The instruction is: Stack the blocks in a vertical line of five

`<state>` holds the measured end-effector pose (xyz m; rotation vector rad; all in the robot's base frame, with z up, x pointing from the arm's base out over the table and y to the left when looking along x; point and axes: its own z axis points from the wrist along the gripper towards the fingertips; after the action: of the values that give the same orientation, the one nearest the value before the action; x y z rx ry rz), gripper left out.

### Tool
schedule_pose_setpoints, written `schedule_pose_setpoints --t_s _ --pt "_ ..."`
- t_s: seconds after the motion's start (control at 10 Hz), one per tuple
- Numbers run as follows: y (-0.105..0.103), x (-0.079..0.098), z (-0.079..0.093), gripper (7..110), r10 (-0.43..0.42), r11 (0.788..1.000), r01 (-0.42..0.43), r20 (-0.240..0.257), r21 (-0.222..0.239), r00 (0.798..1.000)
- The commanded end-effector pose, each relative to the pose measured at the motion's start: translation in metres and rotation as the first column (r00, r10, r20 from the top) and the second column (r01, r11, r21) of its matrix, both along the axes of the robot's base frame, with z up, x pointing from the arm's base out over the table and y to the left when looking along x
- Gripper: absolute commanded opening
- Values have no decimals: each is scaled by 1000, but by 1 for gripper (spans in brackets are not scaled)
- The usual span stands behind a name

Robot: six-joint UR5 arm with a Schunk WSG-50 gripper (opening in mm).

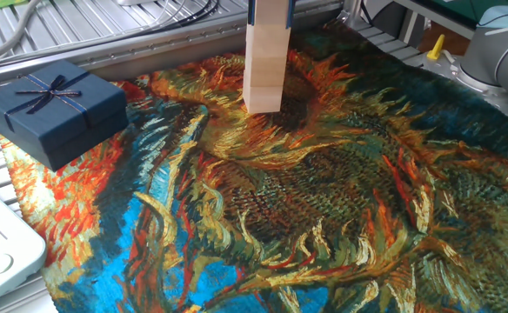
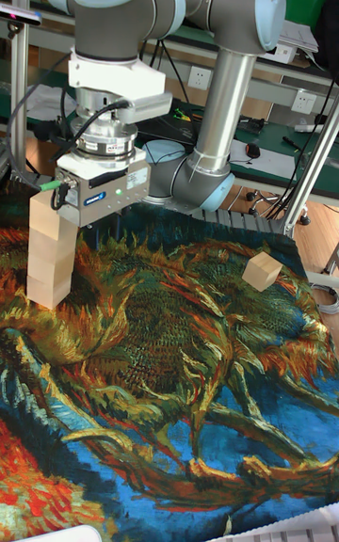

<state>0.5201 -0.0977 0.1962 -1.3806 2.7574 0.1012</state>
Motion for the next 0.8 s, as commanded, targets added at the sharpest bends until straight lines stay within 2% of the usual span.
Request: schedule_pose_setpoints --t_s 0.0,0.1,0.2,0.4,0.5,0.6,0.7 --pt "0 -17 1 44 63 998 -63 -60 4 996" --pt "-5 -8 0 44 2 1000 -2 -33 -21 999" --pt "-4 -3 0 44 -72 997 71 -14 -15 997" --pt "9 18 3 44 -232 972 229 44 57 972" --pt "21 24 5 44 -287 953 281 46 113 957" --pt "24 39 8 44 -328 939 313 91 145 940" --pt "29 49 11 44 -382 915 359 107 186 918"
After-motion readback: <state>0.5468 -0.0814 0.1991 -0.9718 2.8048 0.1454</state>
